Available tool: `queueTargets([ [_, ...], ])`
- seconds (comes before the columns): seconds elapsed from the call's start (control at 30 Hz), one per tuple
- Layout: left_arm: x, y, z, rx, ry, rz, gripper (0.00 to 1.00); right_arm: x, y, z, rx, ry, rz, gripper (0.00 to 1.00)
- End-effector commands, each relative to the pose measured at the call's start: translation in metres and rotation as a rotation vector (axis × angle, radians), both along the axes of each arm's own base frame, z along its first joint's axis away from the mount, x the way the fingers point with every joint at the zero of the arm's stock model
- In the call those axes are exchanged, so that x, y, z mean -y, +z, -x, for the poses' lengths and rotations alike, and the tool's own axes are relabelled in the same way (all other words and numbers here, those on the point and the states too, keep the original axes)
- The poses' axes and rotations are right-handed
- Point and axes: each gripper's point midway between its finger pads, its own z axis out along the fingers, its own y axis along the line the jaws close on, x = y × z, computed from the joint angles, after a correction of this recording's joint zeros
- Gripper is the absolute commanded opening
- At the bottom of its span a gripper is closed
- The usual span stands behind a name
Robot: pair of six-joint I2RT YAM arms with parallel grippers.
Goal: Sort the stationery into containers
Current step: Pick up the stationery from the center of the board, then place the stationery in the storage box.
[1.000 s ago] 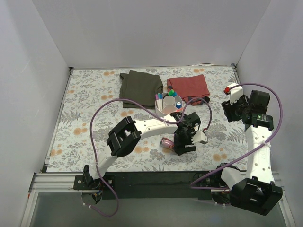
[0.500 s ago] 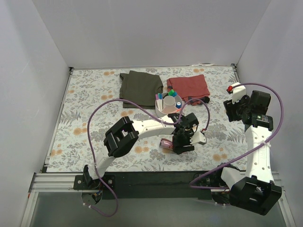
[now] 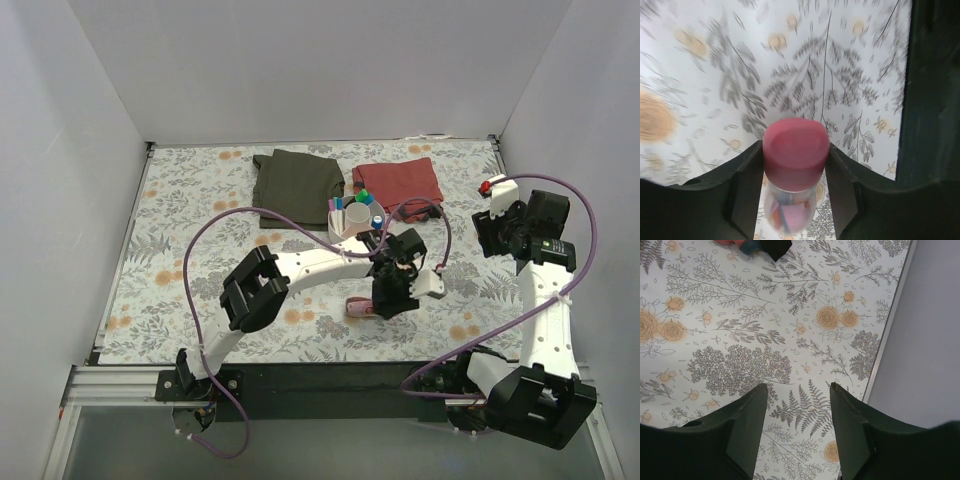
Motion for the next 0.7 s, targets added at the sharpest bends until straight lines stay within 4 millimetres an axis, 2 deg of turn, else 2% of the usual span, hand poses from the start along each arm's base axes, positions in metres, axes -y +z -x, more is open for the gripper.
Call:
queueTargets([
  [0.0, 0.036, 0.129, -0.030, 0.042, 0.010, 0.315, 0.03, 0.008, 0.008, -0.007, 0.027, -0.027, 0.017, 0.61],
  [0.07, 0.040, 0.175, -0.043, 0.061, 0.027, 0.421, 0.00, 0.010, 0.010, -0.009, 0.030, -0.029, 0.023, 0.61],
  [0.1, 0.032, 0.196, -0.057, 0.080, 0.055, 0.464, 0.00, 0.011, 0.010, -0.010, 0.029, -0.034, 0.024, 0.61],
  [0.17, 0.021, 0.226, -0.063, 0.056, 0.101, 0.532, 0.00, 0.011, 0.012, -0.014, 0.027, -0.052, 0.000, 0.61],
  [0.2, 0.014, 0.238, -0.081, 0.057, 0.151, 0.588, 0.00, 0.011, 0.012, -0.015, 0.029, -0.060, -0.018, 0.61],
  [0.23, 0.009, 0.245, -0.085, 0.039, 0.176, 0.631, 0.00, 0.008, 0.009, -0.016, 0.023, -0.071, -0.053, 0.60],
  [0.27, -0.011, 0.231, -0.077, 0.001, 0.209, 0.628, 0.00, 0.001, 0.010, -0.017, 0.029, -0.049, -0.088, 0.60],
  [0.3, -0.010, 0.254, -0.096, 0.048, 0.247, 0.767, 0.00, -0.003, 0.008, -0.018, 0.029, -0.037, -0.110, 0.60],
  [0.33, -0.017, 0.253, -0.095, 0.065, 0.255, 0.813, 0.00, -0.006, 0.008, -0.019, 0.032, -0.034, -0.132, 0.60],
  [0.37, -0.030, 0.284, -0.088, 0.136, 0.248, 0.919, 0.00, -0.010, 0.006, -0.019, 0.027, -0.039, -0.161, 0.60],
  [0.4, -0.034, 0.272, -0.094, 0.196, 0.250, 0.991, 0.00, -0.010, 0.004, -0.020, 0.022, -0.046, -0.172, 0.60],
  [0.43, -0.038, 0.282, -0.096, 0.254, 0.258, 1.053, 0.00, -0.010, 0.001, -0.022, 0.010, -0.055, -0.184, 0.60],
  [0.47, -0.048, 0.300, -0.099, 0.329, 0.292, 1.121, 0.00, -0.010, 0.001, -0.023, 0.004, -0.072, -0.200, 0.59],
  [0.57, -0.058, 0.305, -0.117, 0.403, 0.354, 1.218, 0.00, -0.011, 0.000, -0.027, 0.000, -0.082, -0.229, 0.59],
  [0.6, -0.062, 0.316, -0.124, 0.433, 0.372, 1.266, 0.00, -0.013, 0.001, -0.028, 0.000, -0.081, -0.242, 0.59],
  [0.67, -0.060, 0.315, -0.132, 0.449, 0.377, 1.275, 0.00, -0.015, 0.001, -0.031, 0.001, -0.080, -0.257, 0.59],
])
